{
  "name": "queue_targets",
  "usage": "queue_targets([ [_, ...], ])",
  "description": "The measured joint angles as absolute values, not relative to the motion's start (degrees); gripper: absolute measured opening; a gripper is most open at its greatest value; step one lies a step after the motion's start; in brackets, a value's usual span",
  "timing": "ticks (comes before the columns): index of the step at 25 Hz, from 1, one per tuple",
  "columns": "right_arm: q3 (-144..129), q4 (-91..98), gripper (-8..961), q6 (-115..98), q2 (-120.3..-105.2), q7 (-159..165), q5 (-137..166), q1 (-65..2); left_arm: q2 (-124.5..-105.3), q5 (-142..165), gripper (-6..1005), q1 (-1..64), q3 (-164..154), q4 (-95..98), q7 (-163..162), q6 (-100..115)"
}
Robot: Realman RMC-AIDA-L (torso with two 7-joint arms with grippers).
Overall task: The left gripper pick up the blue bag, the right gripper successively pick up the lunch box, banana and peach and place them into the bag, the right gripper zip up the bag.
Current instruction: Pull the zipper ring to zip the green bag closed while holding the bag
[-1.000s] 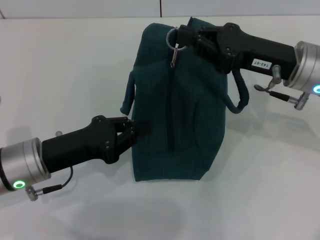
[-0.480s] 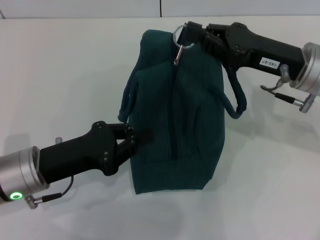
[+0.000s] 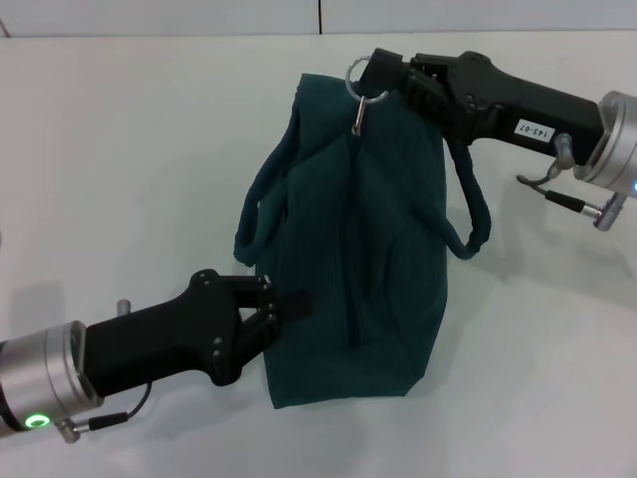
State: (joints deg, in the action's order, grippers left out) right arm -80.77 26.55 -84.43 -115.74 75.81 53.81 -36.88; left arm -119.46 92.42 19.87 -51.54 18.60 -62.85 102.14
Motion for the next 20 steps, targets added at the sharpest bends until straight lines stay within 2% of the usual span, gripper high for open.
queue_targets([
  [20,-80.4,21.56,71,-81.24,-115.8,78.38,53.03,-37.31,-119.42,92.51,186,18.76,-51.68,17.61,-61.09,103.97],
])
